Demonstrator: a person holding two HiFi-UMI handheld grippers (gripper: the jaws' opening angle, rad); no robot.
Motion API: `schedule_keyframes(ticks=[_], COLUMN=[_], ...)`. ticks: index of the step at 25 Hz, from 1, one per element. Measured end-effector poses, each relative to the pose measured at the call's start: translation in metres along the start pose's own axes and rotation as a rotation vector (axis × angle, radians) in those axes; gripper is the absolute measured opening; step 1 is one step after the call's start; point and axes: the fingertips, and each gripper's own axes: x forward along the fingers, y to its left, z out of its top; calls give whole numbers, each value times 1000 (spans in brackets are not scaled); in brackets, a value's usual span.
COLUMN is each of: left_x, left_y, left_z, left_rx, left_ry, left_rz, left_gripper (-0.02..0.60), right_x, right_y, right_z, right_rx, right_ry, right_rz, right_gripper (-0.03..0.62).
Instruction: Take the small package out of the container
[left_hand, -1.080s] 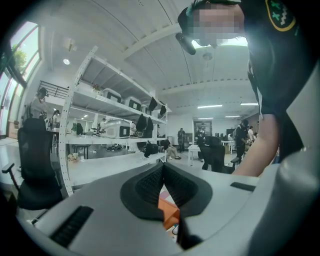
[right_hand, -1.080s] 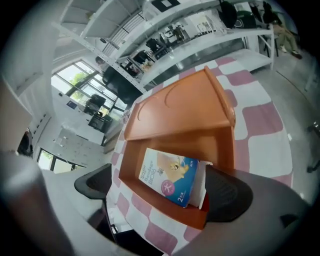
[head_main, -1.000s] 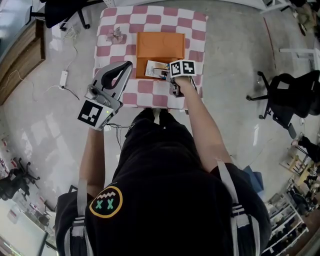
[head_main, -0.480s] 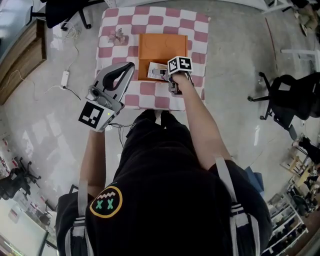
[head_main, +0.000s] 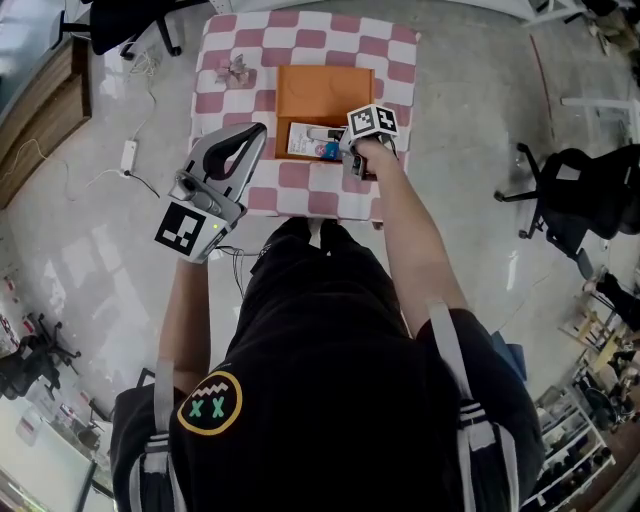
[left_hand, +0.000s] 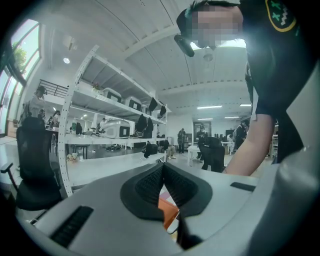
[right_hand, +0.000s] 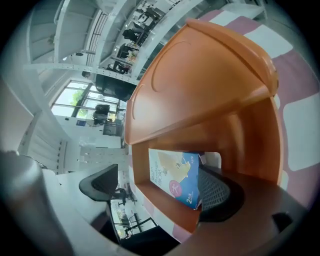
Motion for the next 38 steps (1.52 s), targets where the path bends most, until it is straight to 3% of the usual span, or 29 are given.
schedule_keyframes(ticks=[3, 7, 15, 17, 20, 21, 25, 27, 38], left_x=[-5, -4, -6, -4, -2, -2, -1, -1, 4], left_y=[4, 3, 6, 4, 4, 4, 4, 1, -7], left_z=[-9, 0, 2, 2, 1, 0, 0, 1, 6], left_rx=[58, -5, -5, -6, -8, -9, -5, -2, 8], left_ry=[2, 11, 18, 19, 21, 23, 31, 32, 26], left_rz=[-11, 18, 34, 32, 31, 32, 34, 34, 25], left_gripper=[17, 17, 17, 17, 17, 17, 17, 17, 17], right_x=[-1, 3, 4, 4, 5, 6, 7, 3, -3], right_y=[1, 1, -7, -6, 1, 3, -1, -5, 10], right_z=[4, 4, -4, -5, -4, -3, -3, -3, -7], right_rx=[6, -10, -47, -51, -56, -58, -96, -123, -182], right_ry=[-1, 14, 87, 98, 95, 90, 90, 82, 51], right_rz=[46, 70, 18, 37, 96, 110, 89, 65, 114], right_gripper=[474, 465, 460, 433, 257, 227, 178, 41, 21])
